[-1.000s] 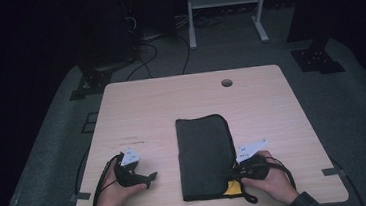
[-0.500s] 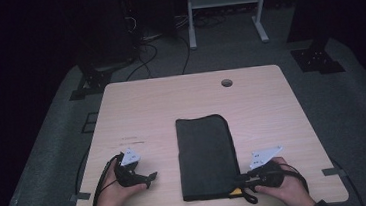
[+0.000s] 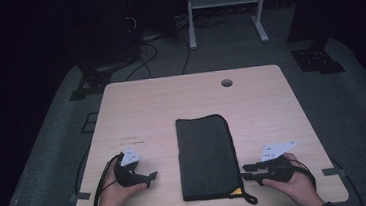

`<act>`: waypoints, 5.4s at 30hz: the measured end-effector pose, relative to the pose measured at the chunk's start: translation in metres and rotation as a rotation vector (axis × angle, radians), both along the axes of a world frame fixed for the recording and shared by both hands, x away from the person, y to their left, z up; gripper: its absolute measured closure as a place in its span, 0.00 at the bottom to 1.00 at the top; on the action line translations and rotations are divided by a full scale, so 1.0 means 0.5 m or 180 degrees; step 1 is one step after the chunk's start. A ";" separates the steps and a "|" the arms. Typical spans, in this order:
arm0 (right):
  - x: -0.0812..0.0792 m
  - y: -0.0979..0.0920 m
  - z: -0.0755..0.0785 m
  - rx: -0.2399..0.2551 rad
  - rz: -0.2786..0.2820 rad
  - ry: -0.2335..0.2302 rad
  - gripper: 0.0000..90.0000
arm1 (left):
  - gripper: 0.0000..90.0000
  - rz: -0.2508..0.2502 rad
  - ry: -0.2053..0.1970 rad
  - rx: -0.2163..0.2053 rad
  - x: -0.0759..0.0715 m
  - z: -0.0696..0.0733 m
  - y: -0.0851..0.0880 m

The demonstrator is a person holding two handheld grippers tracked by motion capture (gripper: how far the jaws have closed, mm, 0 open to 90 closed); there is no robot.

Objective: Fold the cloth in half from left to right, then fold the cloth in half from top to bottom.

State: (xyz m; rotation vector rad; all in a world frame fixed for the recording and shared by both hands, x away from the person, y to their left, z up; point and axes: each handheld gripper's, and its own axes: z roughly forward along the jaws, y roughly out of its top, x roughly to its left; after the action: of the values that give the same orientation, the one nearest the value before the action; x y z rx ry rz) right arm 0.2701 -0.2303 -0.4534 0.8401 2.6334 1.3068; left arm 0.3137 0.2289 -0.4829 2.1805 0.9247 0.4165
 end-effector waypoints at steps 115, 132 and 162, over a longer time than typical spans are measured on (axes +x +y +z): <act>0.358 0.059 0.059 0.0336 -0.0656 -0.0361 0.92 | 0.96 -0.0475 -0.0076 -0.0623 0.277 0.149 -0.161; 0.225 0.042 0.061 0.0447 -0.0256 -0.0200 0.92 | 0.96 -0.0918 0.0114 -0.0754 0.146 0.143 -0.135; 0.075 0.036 0.011 0.0282 0.0002 0.0020 0.92 | 0.96 -0.1190 0.0456 -0.0587 0.004 0.090 -0.144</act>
State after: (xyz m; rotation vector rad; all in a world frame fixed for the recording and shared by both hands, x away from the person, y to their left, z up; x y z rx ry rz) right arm 0.3075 -0.2122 -0.4480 0.8560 2.5976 1.4329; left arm 0.3159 0.1571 -0.4378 2.1687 0.5819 -0.0053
